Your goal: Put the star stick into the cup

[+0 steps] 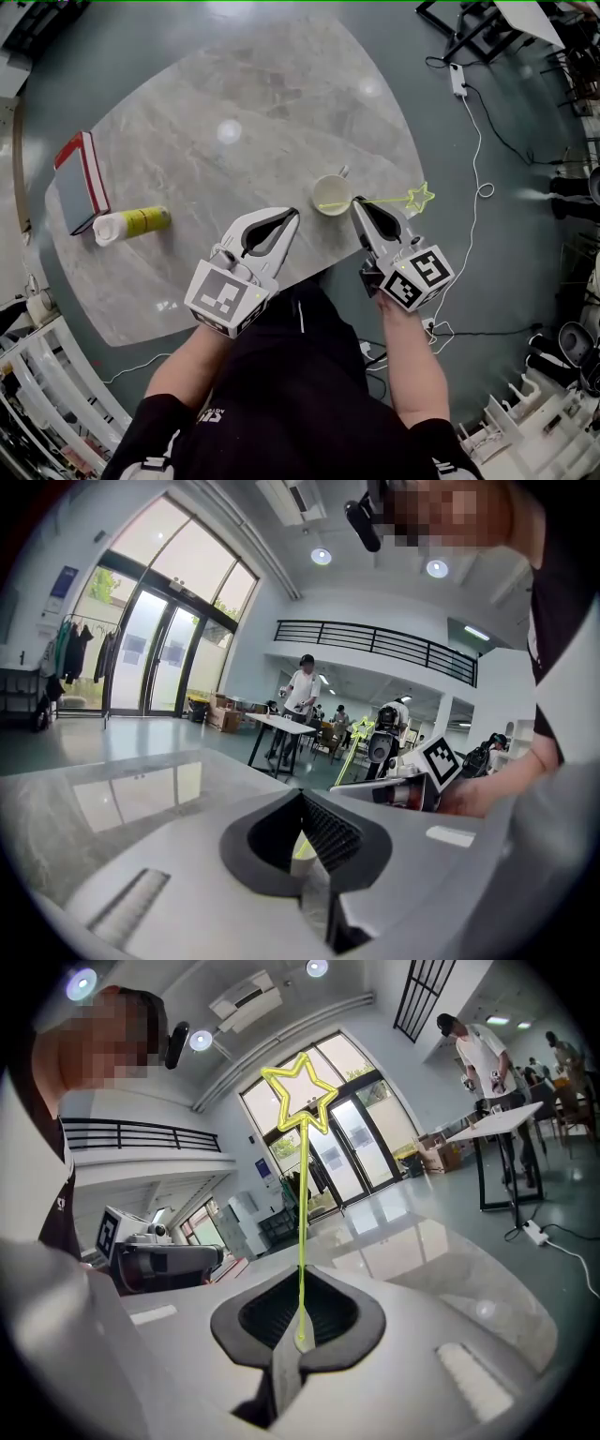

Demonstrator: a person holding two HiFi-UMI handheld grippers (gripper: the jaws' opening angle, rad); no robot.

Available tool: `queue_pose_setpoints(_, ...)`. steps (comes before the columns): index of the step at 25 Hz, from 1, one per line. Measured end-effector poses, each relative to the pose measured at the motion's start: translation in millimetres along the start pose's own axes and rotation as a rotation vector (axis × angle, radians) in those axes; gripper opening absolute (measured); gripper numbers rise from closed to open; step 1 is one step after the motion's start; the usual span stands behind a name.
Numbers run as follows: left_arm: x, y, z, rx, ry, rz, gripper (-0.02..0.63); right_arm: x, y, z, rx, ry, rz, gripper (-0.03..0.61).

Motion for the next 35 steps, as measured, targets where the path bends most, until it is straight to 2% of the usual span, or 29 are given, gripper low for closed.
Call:
queue_pose_setpoints(10, 4, 9, -9, -0.028, 0.031, -0.036, 0.002, 12, 12, -25, -0.026, 0.011, -0.058, 0.029)
queue_pose_setpoints(20, 2, 0, -15, -0.063, 0.009, -0.051, 0.002, 20, 31, -38, -0.088, 0.044, -0.080, 0.033)
queue_pose_setpoints(21, 1, -1, -15, -0.063, 0.006, -0.050, 0.002, 21, 32, -40, -0.093, 0.048, -0.083, 0.040)
queue_pose_setpoints(25, -3, -5, -13, -0.066, 0.000, -0.045, 0.002, 23, 37, -42, -0.111, 0.061, -0.107, 0.139)
queue_pose_setpoints(35, -14, -15, -10, -0.069, -0.032, -0.044, 0.002, 23, 38, -41, -0.123, 0.063, -0.202, 0.219)
Point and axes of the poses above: the fingertips, and each gripper's own axes: y forward along the fingers, x to its right, z out of its top, the point moved 8 cm from there along -y, backward along the fingers, and after that the axes turned 4 degrees about z, right-handed, at the moved point
